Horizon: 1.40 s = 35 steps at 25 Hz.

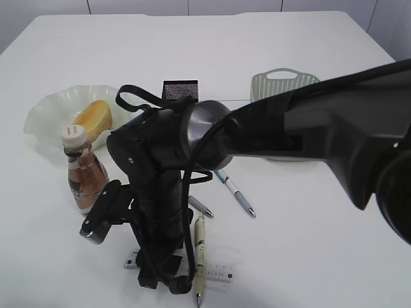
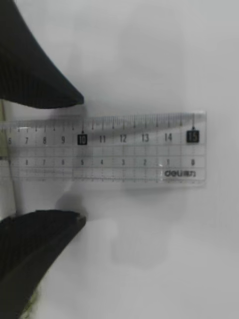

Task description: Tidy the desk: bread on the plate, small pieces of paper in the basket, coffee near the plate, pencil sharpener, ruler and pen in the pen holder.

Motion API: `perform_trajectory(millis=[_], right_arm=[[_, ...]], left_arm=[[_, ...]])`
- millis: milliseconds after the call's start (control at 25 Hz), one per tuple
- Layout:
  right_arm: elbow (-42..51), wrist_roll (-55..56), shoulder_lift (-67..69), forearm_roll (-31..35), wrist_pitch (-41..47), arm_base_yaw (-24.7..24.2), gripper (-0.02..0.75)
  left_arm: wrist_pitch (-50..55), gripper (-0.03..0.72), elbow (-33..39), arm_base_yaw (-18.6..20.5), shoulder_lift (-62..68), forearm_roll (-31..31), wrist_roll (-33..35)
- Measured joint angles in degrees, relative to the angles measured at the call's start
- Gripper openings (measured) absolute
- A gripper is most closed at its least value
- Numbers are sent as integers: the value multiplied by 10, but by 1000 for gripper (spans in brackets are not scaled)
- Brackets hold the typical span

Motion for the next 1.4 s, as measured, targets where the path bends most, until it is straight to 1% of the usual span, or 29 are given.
perform_trajectory(millis=[200, 280, 560, 720, 880, 1000, 1120, 1240, 1400], right_arm=[[0, 1, 0, 0, 0, 0, 308], [0, 1, 0, 0, 0, 0, 273], [-1, 7, 0, 0, 0, 0, 265], [-26, 59, 0, 0, 0, -1, 265], [-53, 75, -13, 0, 0, -15, 265], [-69, 76, -39, 0, 0, -38, 265], [-75, 78, -68, 6, -7, -71, 265], [-75, 80, -98, 30, -22, -116, 265], [-75, 80, -129, 63, -64, -172, 265]], left_arm=[[-2, 505, 0, 0, 0, 0, 0], [-4, 505, 0, 0, 0, 0, 0], [-4, 505, 0, 0, 0, 1, 0], [-4, 505, 0, 0, 0, 1, 0], [-5, 505, 0, 0, 0, 1, 0], [-5, 505, 0, 0, 0, 1, 0], [-5, 505, 0, 0, 0, 1, 0], [-5, 505, 0, 0, 0, 1, 0], [-5, 505, 0, -2, 0, 1, 0]])
